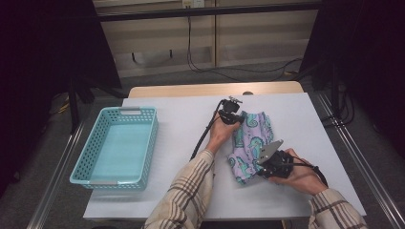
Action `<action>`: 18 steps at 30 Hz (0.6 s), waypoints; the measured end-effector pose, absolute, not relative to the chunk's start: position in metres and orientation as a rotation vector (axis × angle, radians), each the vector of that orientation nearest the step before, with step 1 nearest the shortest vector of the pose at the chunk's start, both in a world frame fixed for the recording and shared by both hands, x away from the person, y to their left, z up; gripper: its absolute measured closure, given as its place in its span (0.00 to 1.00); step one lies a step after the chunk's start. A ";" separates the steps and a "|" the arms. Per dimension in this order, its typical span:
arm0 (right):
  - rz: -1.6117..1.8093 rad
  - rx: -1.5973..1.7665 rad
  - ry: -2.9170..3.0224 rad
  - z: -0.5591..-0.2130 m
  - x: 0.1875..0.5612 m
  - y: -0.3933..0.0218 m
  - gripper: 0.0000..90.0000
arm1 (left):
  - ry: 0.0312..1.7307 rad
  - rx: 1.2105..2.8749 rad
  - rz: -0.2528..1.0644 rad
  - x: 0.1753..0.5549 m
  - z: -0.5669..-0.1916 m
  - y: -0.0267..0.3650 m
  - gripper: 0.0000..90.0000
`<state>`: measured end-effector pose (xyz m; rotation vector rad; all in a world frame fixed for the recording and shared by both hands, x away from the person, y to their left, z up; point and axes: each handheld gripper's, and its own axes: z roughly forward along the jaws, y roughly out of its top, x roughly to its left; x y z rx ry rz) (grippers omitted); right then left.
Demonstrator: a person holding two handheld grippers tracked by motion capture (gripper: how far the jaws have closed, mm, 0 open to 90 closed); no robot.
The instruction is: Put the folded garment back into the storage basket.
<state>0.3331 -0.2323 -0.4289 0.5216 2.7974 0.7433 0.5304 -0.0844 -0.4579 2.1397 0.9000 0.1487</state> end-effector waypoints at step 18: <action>0.825 0.572 2.799 -0.424 0.334 -0.240 0.89 | 0.913 2.115 0.141 0.531 -0.452 -0.084 0.92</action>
